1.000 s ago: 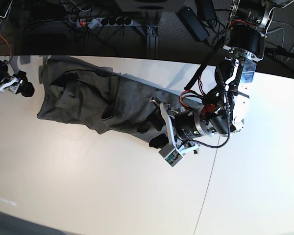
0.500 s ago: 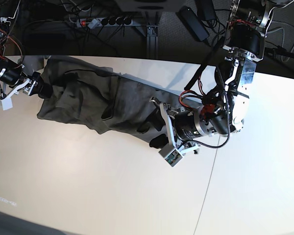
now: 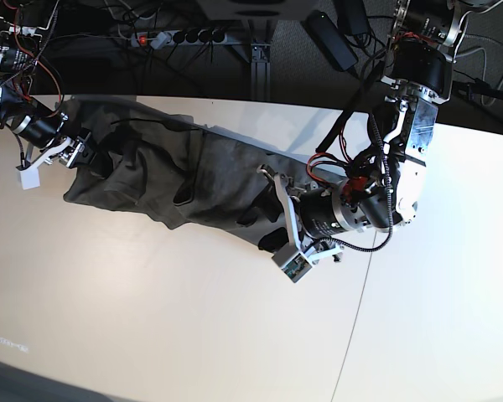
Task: Fold the T-shirt properly
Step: 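Release the left gripper and move both grippers to the shortened bundle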
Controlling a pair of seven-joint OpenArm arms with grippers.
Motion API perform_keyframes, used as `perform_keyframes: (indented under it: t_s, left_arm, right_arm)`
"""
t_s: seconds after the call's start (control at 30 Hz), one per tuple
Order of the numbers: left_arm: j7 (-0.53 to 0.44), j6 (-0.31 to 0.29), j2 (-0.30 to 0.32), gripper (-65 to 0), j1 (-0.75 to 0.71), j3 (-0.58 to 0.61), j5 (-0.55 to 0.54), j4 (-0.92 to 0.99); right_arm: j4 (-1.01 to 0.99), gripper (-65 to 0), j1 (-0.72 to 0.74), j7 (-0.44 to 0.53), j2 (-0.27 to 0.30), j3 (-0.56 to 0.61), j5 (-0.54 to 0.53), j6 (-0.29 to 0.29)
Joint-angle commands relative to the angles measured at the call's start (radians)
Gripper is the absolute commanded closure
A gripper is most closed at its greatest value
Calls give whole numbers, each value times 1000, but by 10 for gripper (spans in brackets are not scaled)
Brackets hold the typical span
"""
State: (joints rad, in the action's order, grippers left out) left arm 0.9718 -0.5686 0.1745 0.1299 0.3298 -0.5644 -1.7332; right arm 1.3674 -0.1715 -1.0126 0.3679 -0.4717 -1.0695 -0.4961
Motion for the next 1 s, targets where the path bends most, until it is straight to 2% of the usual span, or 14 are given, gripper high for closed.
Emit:
perform_keyframes:
  t_s: [0.0,0.2,0.23,0.3,0.4,0.43,0.5,0.63,0.73,0.97]
  left_arm:
    - [-25,-20,-2,-355,18,-3,-11,-14]
    - [-25,-20,-2,-355,16,-3,-11,-14]
    - [-25,-20,-2,-355,16,-3,-11,-14]
    - [-25,-20,-2,-355,16,-3,-11,-14]
    - [-26,-20,-2,-355,16,-3,-12,-14]
    - [-26,-19,-2,-355,16,-3,-13,-14]
    - [-30,-20,-2,-354,16,-3,-16,-14]
    - [-33,-19,4,-354,16,-17,-17,-14]
    - [-32,-19,13,-354,16,-66,-24,-14]
    - [-29,-20,51,-354,-25,-171,-53,-14]
  right_arm:
    - [3,-445,-1,-30,5,4,34,-43]
    - [3,-441,-1,21,0,9,75,-43]
    - [3,-419,-1,25,0,10,83,-43]
    - [3,-301,-1,29,0,18,86,-43]
    - [3,-58,-1,30,0,33,86,-43]
    - [3,0,-1,35,0,36,86,-43]
    - [3,0,-1,56,0,35,107,-43]
    - [3,0,-1,127,2,30,244,-43]
    - [3,0,-1,165,18,8,298,-43]
    - [3,0,-1,175,154,-115,319,-42]
